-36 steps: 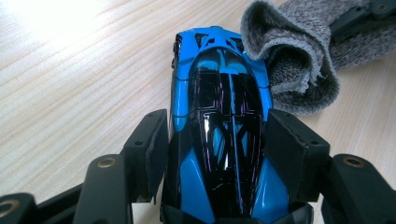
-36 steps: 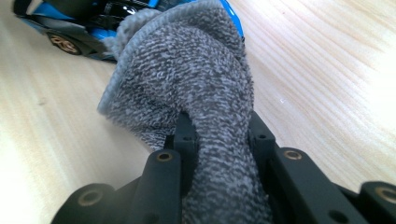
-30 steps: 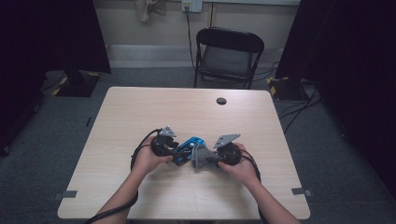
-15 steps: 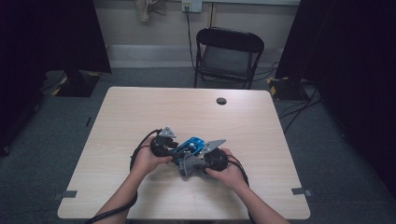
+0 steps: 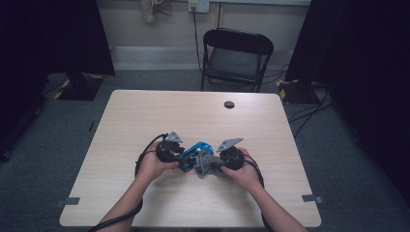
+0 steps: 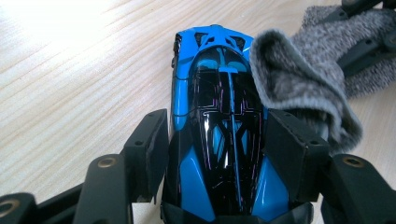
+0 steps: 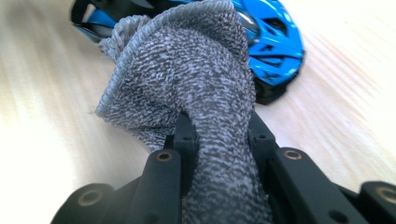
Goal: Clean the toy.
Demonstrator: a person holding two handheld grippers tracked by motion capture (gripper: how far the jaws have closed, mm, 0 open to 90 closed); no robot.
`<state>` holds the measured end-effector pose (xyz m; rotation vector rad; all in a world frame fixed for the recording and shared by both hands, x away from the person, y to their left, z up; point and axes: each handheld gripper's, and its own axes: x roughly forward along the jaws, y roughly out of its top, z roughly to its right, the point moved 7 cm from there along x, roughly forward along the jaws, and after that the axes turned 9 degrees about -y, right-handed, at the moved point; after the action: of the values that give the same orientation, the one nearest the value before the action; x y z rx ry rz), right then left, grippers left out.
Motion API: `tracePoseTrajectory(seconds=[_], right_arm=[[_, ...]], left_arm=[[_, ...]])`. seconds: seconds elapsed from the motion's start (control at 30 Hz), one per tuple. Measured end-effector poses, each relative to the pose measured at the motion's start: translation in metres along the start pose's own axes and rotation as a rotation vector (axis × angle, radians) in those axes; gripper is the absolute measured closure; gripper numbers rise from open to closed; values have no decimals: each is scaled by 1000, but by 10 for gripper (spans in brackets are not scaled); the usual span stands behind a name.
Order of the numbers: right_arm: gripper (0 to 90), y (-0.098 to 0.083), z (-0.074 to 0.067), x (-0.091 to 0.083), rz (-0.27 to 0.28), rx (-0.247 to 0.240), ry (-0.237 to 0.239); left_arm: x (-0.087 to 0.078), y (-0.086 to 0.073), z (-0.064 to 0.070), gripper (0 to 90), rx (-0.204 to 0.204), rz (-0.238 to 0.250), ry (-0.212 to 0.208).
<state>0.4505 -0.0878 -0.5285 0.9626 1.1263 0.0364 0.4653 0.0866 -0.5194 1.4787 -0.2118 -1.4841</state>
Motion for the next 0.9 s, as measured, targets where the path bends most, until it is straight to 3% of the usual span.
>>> tracePoseTrajectory(seconds=[0.27, 0.67, 0.8, 0.9], right_arm=[[723, -2, 17, -1, -22, 7, -47], [723, -6, 31, -4, -29, 47, -96], [722, -8, 29, -11, -10, 38, -58], [722, -4, 14, -19, 16, 5, 0]], left_arm=[[0, 0, 0, 405, 7, -2, 3], [-1, -1, 0, 405, 14, -7, 8], [-1, -1, 0, 405, 12, -7, 8], [-1, 0, 0, 406, 14, -10, 9]])
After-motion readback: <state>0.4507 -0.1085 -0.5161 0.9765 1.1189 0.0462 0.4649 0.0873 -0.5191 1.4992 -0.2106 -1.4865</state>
